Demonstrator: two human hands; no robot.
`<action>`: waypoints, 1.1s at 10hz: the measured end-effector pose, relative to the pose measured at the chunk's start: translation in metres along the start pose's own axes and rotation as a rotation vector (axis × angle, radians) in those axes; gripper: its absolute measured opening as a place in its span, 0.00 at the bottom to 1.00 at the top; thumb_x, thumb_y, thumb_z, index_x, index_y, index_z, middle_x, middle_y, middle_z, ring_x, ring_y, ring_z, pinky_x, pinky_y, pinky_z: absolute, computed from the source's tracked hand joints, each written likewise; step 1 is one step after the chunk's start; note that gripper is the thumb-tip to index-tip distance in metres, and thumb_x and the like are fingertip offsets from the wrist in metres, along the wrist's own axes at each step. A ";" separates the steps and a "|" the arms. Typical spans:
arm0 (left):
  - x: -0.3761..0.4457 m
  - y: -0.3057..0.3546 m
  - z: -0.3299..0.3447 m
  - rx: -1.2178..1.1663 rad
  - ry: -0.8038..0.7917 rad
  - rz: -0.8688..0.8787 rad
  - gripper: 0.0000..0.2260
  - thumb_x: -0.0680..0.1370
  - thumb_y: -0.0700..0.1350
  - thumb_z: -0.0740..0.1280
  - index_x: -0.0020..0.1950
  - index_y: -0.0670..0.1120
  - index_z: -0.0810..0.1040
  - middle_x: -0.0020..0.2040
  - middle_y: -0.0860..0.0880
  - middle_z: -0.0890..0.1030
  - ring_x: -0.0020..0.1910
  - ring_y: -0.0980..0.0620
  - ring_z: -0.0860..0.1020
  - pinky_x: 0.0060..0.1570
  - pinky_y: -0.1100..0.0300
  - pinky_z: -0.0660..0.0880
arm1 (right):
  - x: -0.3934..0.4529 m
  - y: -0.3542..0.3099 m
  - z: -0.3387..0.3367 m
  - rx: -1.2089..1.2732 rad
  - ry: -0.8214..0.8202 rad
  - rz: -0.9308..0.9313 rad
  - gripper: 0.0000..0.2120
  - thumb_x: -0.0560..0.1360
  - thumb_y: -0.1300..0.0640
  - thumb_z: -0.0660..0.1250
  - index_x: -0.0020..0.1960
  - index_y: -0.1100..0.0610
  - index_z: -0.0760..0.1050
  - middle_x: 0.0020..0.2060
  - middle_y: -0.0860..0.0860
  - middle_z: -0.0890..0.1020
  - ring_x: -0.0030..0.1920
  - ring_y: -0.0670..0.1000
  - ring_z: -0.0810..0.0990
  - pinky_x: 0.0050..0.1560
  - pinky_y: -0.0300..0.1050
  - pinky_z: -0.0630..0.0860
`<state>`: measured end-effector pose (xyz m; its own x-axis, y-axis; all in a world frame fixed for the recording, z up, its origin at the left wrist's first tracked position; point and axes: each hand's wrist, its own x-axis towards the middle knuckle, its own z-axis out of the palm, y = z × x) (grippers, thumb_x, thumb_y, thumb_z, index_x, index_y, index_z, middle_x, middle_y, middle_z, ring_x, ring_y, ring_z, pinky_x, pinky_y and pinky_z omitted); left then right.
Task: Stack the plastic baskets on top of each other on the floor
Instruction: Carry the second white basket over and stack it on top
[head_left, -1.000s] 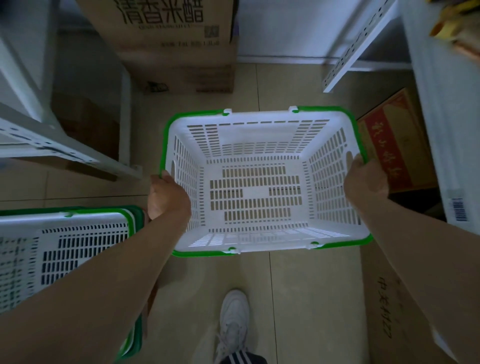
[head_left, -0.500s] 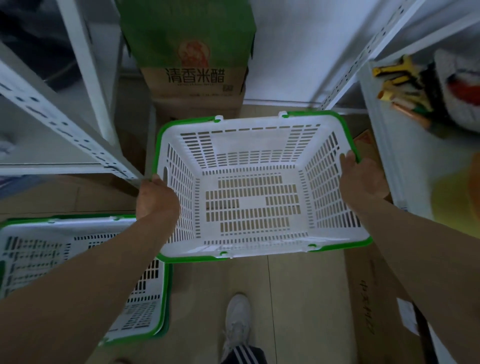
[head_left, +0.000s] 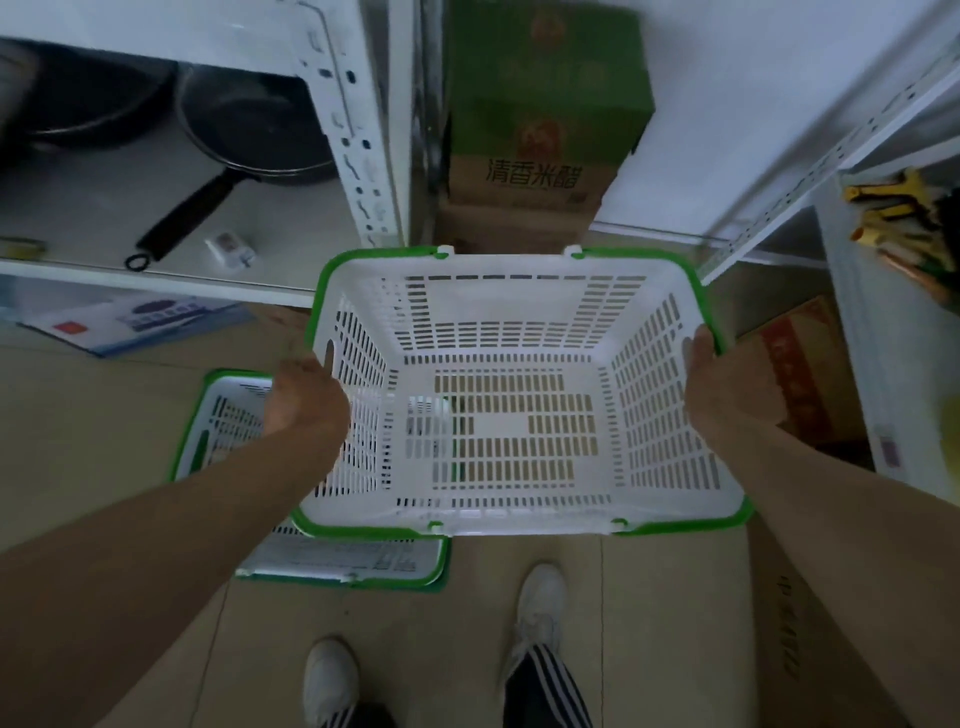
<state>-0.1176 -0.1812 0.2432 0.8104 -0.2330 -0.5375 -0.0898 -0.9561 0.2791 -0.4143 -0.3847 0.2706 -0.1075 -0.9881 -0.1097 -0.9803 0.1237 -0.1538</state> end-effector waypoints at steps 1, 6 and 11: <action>0.015 -0.042 -0.020 0.057 0.139 0.047 0.21 0.81 0.45 0.59 0.73 0.40 0.64 0.71 0.38 0.69 0.66 0.44 0.72 0.53 0.65 0.69 | -0.031 -0.018 0.004 -0.023 -0.069 -0.026 0.31 0.82 0.39 0.46 0.46 0.64 0.74 0.30 0.52 0.67 0.33 0.57 0.72 0.38 0.48 0.71; 0.102 -0.182 -0.100 -0.108 0.348 -0.023 0.21 0.83 0.50 0.50 0.58 0.36 0.74 0.56 0.32 0.78 0.53 0.33 0.78 0.56 0.41 0.75 | -0.149 -0.104 0.109 0.176 -0.233 0.066 0.36 0.77 0.31 0.43 0.40 0.58 0.77 0.35 0.55 0.82 0.34 0.57 0.82 0.40 0.53 0.81; 0.197 -0.241 -0.050 -0.187 0.218 -0.035 0.25 0.79 0.57 0.51 0.52 0.39 0.77 0.49 0.32 0.82 0.47 0.31 0.81 0.49 0.36 0.79 | -0.201 -0.106 0.206 0.182 -0.281 0.136 0.34 0.80 0.35 0.42 0.45 0.59 0.77 0.37 0.55 0.80 0.36 0.56 0.79 0.33 0.44 0.69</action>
<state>0.0927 0.0127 0.1102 0.9181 -0.1376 -0.3717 0.0321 -0.9089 0.4158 -0.2550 -0.1809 0.1066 -0.1602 -0.9009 -0.4033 -0.9120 0.2914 -0.2886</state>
